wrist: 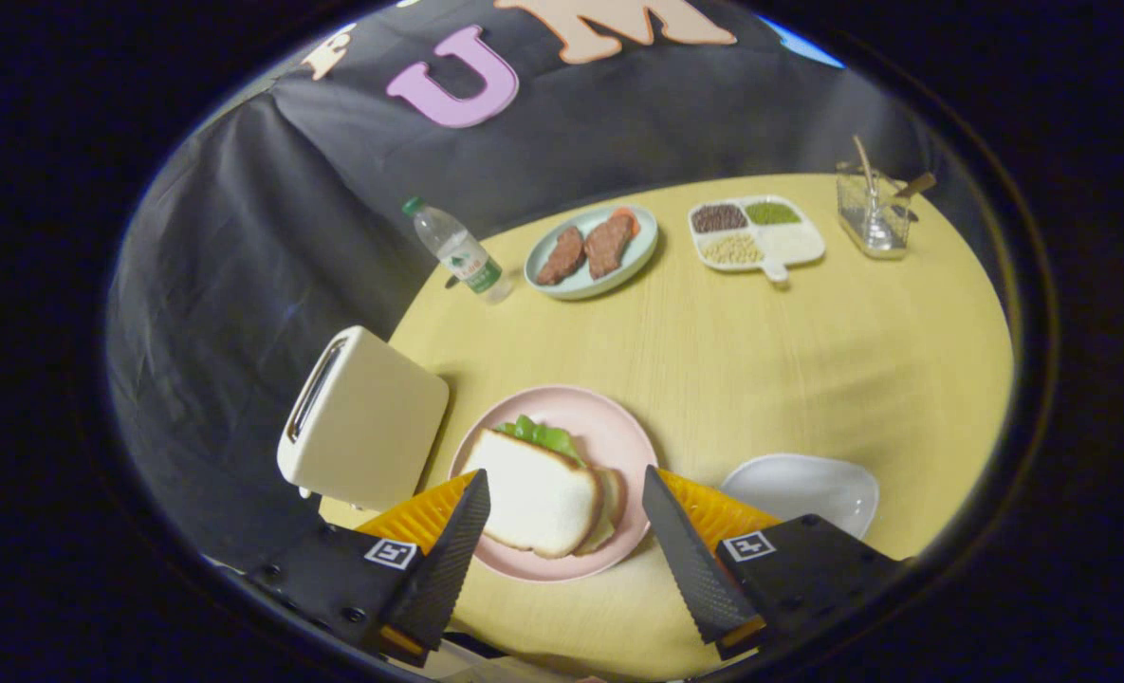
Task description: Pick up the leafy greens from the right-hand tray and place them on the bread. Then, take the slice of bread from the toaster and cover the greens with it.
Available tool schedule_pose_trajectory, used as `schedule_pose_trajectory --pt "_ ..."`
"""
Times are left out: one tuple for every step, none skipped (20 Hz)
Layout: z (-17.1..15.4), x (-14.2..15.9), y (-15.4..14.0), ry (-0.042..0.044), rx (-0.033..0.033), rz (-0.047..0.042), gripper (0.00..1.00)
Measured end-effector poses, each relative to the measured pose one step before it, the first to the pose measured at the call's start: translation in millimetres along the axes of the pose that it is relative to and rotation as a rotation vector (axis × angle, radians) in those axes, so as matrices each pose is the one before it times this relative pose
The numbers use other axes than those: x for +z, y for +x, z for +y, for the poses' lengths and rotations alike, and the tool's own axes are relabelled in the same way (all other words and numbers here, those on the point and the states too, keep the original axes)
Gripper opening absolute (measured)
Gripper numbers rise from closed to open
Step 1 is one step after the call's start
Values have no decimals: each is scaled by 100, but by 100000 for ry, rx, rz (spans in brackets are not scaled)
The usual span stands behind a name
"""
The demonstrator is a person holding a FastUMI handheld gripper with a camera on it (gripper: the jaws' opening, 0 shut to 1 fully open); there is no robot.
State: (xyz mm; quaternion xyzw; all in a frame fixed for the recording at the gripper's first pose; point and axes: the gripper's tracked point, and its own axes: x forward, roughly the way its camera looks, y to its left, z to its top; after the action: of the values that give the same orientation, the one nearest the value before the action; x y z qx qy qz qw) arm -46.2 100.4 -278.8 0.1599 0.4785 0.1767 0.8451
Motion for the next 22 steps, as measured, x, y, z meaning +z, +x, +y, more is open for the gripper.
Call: schedule_pose_trajectory --pt "-51 858 -965 -2585 -845 -4213 100" --pt "-235 780 -910 -2949 -1433 -3923 100" --pt "-462 668 -850 -2942 -2238 -3623 100" --pt "-564 661 -847 -2671 -2057 -3423 100" --pt "-291 608 -743 -2015 -1559 -3183 100" --pt "-296 613 -823 -1503 -1313 -2546 100" --pt "-282 522 -796 -1089 -1359 -2725 100" --pt "-425 519 -689 -762 -1426 -2805 100" --pt "-422 673 -711 -451 -1183 -2715 100" --pt "-347 716 -683 -55 -1464 -3103 100" --pt "-355 689 -439 -282 -1572 -3451 100" --pt "-482 767 -430 -482 -2446 -3669 100" --pt "-541 842 -407 -224 -2143 -4180 100" --pt "-295 811 -425 -78 -1698 -3869 100" --pt "-171 738 -214 48 -1651 -3860 100" --pt "-423 405 -220 -90 -1795 -3556 100" --pt "-645 452 -231 -991 -2012 -2865 100" --pt "-540 794 -242 -1657 -2339 -2931 100" --pt "-431 610 -308 -1427 -1848 -2703 100" --pt "-246 578 -177 -709 -1009 -2064 100" --pt "60 565 -161 -113 -24 -2348 100" --pt "-127 600 -207 7 -646 -2269 100"
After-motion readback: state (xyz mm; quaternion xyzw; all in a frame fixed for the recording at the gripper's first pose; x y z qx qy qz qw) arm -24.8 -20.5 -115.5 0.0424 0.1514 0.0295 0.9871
